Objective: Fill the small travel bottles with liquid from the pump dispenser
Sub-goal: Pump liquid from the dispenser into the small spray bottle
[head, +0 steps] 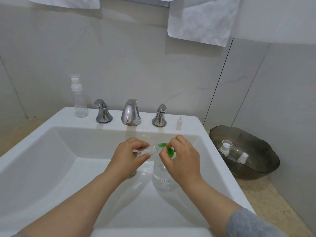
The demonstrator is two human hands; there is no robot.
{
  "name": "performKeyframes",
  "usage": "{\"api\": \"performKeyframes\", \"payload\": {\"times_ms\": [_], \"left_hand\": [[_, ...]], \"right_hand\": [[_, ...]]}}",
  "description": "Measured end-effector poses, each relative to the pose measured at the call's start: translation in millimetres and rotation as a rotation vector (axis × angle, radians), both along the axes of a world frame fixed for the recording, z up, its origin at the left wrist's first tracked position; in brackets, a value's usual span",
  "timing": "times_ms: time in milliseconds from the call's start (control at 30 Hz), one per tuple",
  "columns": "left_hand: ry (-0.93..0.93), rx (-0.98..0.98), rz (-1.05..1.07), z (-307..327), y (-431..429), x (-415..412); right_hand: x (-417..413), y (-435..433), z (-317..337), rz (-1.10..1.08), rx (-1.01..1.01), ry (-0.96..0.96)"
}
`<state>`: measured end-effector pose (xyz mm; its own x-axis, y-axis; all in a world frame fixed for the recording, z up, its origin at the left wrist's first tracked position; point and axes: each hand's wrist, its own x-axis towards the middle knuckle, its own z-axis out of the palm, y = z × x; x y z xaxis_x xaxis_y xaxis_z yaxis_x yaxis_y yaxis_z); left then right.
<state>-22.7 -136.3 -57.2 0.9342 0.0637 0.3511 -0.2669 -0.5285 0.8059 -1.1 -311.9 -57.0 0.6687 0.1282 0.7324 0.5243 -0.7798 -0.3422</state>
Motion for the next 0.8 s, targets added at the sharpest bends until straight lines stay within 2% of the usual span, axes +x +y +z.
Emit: {"api": "performKeyframes", "payload": {"times_ms": [267, 467, 800], "left_hand": [[0.01, -0.018, 0.005, 2.9, 0.0, -1.2], [-0.053, -0.06, 0.034, 5.9, -0.2, -1.9], [-0.134, -0.019, 0.024, 4.1, -1.5, 1.1]], "right_hand": [[-1.3, -2.9, -2.3, 0.02, 0.003, -0.002], [-1.7, -4.8, 3.2, 0.037, 0.0, -0.064], [1.0, -6.7, 4.0, 0.026, 0.027, -0.063]]}}
